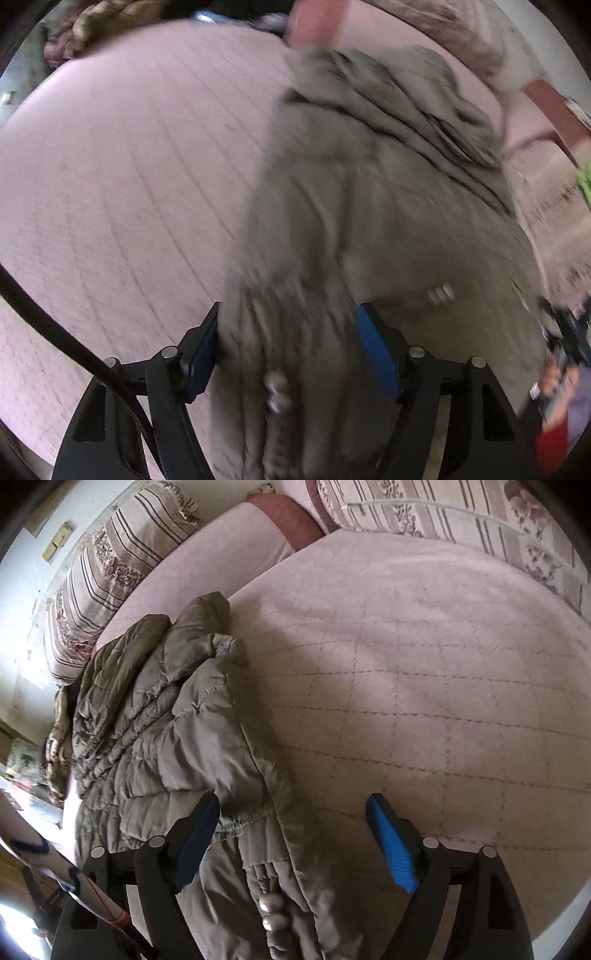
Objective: Fold large clothes
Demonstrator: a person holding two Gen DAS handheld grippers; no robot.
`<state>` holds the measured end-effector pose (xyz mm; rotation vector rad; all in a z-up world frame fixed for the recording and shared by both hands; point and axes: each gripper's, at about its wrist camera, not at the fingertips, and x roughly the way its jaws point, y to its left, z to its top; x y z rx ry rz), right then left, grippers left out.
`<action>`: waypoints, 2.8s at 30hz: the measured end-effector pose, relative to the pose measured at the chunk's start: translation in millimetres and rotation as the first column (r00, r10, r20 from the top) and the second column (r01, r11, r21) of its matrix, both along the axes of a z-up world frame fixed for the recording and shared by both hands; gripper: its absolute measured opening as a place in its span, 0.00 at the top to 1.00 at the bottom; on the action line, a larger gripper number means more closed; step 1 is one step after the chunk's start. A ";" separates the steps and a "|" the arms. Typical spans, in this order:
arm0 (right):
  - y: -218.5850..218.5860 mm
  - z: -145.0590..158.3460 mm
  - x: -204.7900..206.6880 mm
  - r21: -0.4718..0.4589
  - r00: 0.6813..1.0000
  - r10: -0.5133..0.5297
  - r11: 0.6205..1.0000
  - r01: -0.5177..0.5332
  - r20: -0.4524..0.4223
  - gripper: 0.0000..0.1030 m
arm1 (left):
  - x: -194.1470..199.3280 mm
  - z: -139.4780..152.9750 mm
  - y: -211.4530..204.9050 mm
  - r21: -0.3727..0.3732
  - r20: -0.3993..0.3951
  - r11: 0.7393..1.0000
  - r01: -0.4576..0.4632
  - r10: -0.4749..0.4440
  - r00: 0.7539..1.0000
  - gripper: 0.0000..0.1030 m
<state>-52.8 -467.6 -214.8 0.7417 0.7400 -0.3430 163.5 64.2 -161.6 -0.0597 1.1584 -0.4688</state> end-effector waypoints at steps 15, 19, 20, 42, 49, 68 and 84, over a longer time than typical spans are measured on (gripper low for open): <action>54.7 -10.0 -48.2 0.158 0.963 0.269 0.951 -0.265 -0.005 0.27 | -48.5 -10.4 26.4 -0.254 -0.086 0.967 0.018 -0.041 0.995 0.32; 62.0 -18.8 -65.2 0.232 0.968 0.249 0.940 -0.251 0.039 0.36 | -55.6 -11.6 28.5 -0.292 -0.084 0.956 0.021 -0.047 0.995 0.32; 63.4 -20.1 -67.7 0.247 0.968 0.244 0.936 -0.250 0.055 0.37 | -54.5 -12.7 28.4 -0.310 -0.089 0.950 0.020 -0.050 0.995 0.32; 118.2 -19.8 -42.6 0.225 0.964 0.242 0.938 -0.262 0.113 0.69 | -67.9 -9.7 0.3 -0.175 -0.096 0.979 -0.108 0.092 0.991 0.70; 120.4 3.4 -48.3 0.155 0.957 0.256 0.949 -0.275 0.134 0.82 | -87.3 29.9 -0.3 -0.150 -0.004 0.978 -0.145 0.146 0.989 0.81; 126.5 42.3 -85.5 0.024 0.918 0.368 0.927 -0.375 0.148 0.83 | -110.5 63.1 -0.2 -0.081 0.090 0.980 -0.184 0.191 0.977 0.82; 130.8 142.4 -1.0 -0.177 0.904 0.364 0.927 -0.330 0.223 0.84 | -19.8 120.9 -39.2 -0.062 0.232 0.963 -0.261 0.268 0.935 0.82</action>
